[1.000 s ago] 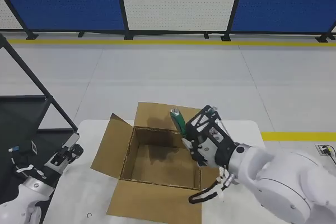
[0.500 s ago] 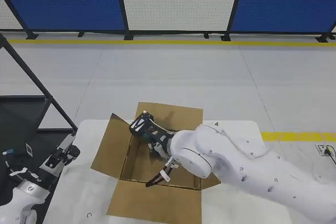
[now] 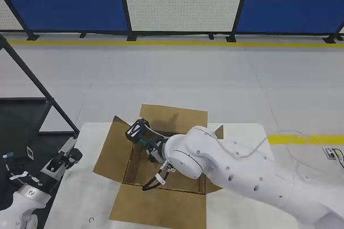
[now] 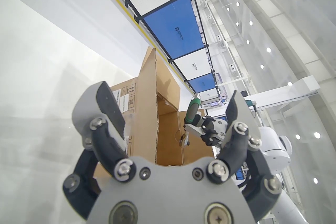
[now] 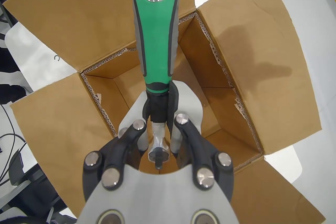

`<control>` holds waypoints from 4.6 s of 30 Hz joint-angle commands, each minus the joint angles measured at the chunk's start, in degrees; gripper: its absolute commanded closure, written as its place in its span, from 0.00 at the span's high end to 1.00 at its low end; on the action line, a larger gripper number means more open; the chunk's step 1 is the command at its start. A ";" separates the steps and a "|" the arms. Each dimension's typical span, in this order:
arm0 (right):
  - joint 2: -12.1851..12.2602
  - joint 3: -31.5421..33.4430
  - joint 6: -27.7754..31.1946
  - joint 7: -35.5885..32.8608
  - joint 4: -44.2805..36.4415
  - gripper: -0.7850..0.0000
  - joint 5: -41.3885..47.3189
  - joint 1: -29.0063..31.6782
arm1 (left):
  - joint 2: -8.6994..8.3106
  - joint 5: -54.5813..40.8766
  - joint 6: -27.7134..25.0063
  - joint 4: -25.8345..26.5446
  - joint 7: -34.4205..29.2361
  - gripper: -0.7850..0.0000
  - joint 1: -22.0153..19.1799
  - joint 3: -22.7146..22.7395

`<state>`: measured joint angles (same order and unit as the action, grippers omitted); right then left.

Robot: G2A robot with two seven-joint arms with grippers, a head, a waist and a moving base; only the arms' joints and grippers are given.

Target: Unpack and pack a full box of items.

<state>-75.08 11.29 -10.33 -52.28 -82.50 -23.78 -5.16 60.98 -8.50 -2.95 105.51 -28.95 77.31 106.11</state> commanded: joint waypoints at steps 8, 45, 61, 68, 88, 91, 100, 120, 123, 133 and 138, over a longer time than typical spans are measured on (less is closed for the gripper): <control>-2.19 -0.62 -3.31 -6.16 3.09 0.00 -3.03 0.93 | 0.00 0.00 0.00 0.00 0.00 1.00 0.00 0.00; -27.86 -1.53 14.89 -8.35 61.06 0.00 -4.77 7.10 | 0.00 0.00 0.00 0.00 0.00 1.00 0.00 0.00; -33.48 -0.84 14.62 -8.14 70.42 0.10 -7.50 7.44 | 0.00 0.00 0.00 0.00 0.00 1.00 0.00 0.00; -34.52 -0.17 15.18 -8.06 72.29 0.22 -8.10 7.23 | 0.00 0.00 0.00 0.00 0.00 1.00 0.00 0.00; -34.72 3.64 19.93 -2.64 72.46 0.32 -6.85 2.98 | 0.00 0.00 0.00 0.00 0.00 1.00 0.00 0.00; -34.55 4.03 20.52 -1.46 71.56 0.34 -7.23 2.31 | 0.00 0.00 0.00 0.00 0.00 1.00 0.00 0.00; -33.23 5.18 22.65 1.30 67.51 0.50 -9.27 0.09 | 0.00 0.00 0.00 0.00 0.00 1.00 0.00 0.00; -18.73 16.62 28.19 7.99 43.43 1.00 -14.94 1.73 | 0.00 0.00 0.00 0.00 0.00 1.00 0.00 0.00; -14.55 21.08 26.99 5.34 33.80 1.00 -17.11 5.84 | 0.00 0.00 0.00 0.00 0.00 1.00 0.00 0.00; -13.17 22.79 26.17 3.68 30.28 1.00 -17.90 7.60 | 0.00 0.00 0.00 0.00 0.00 1.00 0.00 0.00; -13.19 22.93 26.14 4.19 30.19 1.00 -17.29 8.08 | 0.00 0.00 0.00 0.00 0.00 1.00 0.00 0.00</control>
<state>-88.26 34.09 15.84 -48.58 -52.15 -41.66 2.44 60.98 -8.50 -2.95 105.51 -28.95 77.31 106.11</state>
